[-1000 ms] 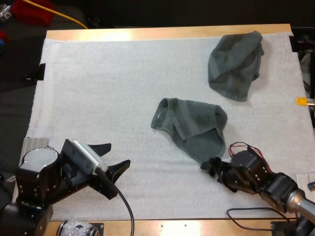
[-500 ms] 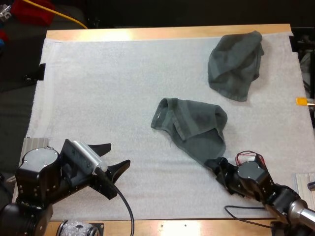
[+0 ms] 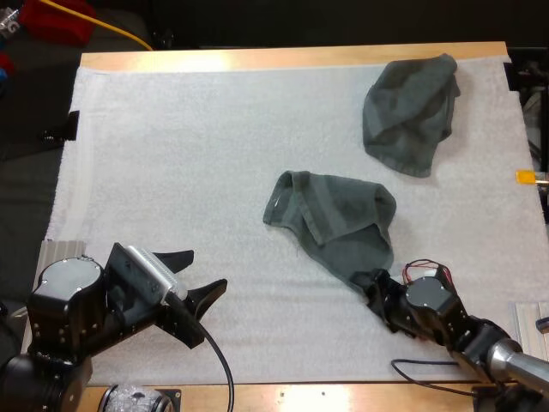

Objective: Pick towel from pile, fold and stack

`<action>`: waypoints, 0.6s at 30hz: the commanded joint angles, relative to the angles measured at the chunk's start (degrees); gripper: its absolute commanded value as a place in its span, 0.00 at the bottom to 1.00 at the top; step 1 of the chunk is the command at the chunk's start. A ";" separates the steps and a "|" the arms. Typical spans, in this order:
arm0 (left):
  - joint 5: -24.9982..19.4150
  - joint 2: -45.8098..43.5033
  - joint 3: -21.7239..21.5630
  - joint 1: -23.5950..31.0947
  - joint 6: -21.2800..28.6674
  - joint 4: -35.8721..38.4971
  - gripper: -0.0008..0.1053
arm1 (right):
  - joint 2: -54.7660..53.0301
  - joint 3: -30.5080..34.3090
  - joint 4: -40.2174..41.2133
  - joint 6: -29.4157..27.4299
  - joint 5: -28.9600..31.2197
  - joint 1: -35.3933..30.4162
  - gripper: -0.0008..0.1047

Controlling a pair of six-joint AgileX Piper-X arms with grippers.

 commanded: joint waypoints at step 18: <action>0.59 0.01 -0.30 -0.27 -0.52 -0.06 0.59 | 5.02 0.16 -4.92 1.10 0.77 -0.01 0.41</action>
